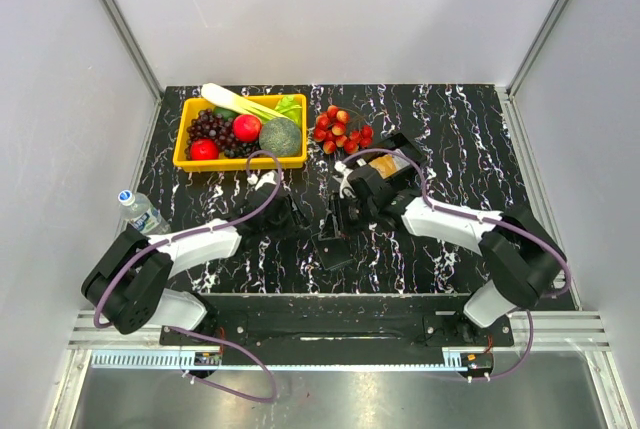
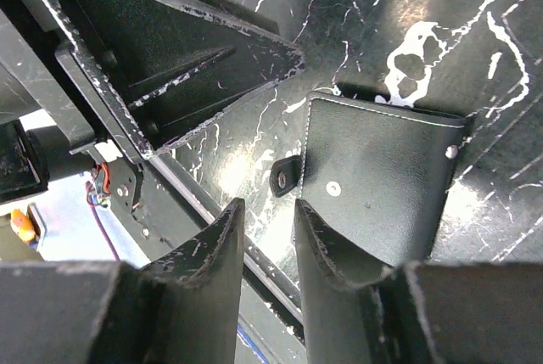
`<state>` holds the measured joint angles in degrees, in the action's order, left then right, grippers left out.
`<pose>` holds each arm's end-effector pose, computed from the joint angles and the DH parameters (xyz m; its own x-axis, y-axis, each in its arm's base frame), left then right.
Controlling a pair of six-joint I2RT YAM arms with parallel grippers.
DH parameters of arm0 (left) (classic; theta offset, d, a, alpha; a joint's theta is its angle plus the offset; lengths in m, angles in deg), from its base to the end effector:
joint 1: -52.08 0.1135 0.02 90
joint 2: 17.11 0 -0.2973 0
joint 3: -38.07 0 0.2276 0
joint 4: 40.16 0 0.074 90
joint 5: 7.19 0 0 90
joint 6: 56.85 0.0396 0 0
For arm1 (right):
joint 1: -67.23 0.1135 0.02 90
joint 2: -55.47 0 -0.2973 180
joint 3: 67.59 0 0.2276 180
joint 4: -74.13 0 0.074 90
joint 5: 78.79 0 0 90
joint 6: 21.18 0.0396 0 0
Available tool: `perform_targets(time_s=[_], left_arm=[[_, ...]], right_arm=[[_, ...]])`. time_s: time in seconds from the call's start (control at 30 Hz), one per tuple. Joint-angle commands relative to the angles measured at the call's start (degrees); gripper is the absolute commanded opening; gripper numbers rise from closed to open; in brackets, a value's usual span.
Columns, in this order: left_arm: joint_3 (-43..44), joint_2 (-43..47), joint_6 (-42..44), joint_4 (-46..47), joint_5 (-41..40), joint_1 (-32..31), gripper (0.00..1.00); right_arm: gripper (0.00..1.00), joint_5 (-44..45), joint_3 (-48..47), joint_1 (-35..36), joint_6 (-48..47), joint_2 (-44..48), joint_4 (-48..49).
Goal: Put the credit cards into the card holder
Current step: Close the card holder at the center of the board.
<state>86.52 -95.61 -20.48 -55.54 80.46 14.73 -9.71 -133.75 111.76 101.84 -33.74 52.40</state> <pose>0.1897 -0.1428 0.2100 -0.8055 -0.3973 -0.4397 -0.1101 0.8294 -0.5478 0.2069 0.2233 0.2435 -0.8765 -0.1482 -0.4581 -0.4271 0.6785 0.5977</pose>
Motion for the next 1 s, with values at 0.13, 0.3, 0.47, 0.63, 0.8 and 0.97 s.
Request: perform_targets(time_s=[0.13,0.3,0.47,0.63,0.8,0.97], left_arm=[[-0.38,0.37,-1.39,1.15,-1.26,0.51,0.45],[-0.47,0.28,-1.48,1.50,-0.73,1.13,0.45],[-0.65,0.19,-1.48,1.59,-0.20,1.40,0.45],[-1.09,0.28,-1.48,2.12,0.24,1.66,0.45],[-1.44,0.28,-1.57,2.47,0.59,1.83,0.45],[-1.70,0.28,-1.66,2.65,0.94,1.92,0.45]], right_arm=[[0.37,-4.65,-4.41,1.43,-4.63,-2.90,-2.35],[0.39,-3.77,-6.16,3.63,-5.68,-4.83,-3.49],[0.39,-1.58,-8.19,4.60,-6.03,-7.03,-4.90],[0.34,0.18,-9.33,5.56,-7.09,-8.26,-6.75],[0.30,0.89,-10.30,6.09,-7.52,-9.31,-7.80],[0.29,2.29,-11.18,6.88,-7.97,-9.84,-9.12]])
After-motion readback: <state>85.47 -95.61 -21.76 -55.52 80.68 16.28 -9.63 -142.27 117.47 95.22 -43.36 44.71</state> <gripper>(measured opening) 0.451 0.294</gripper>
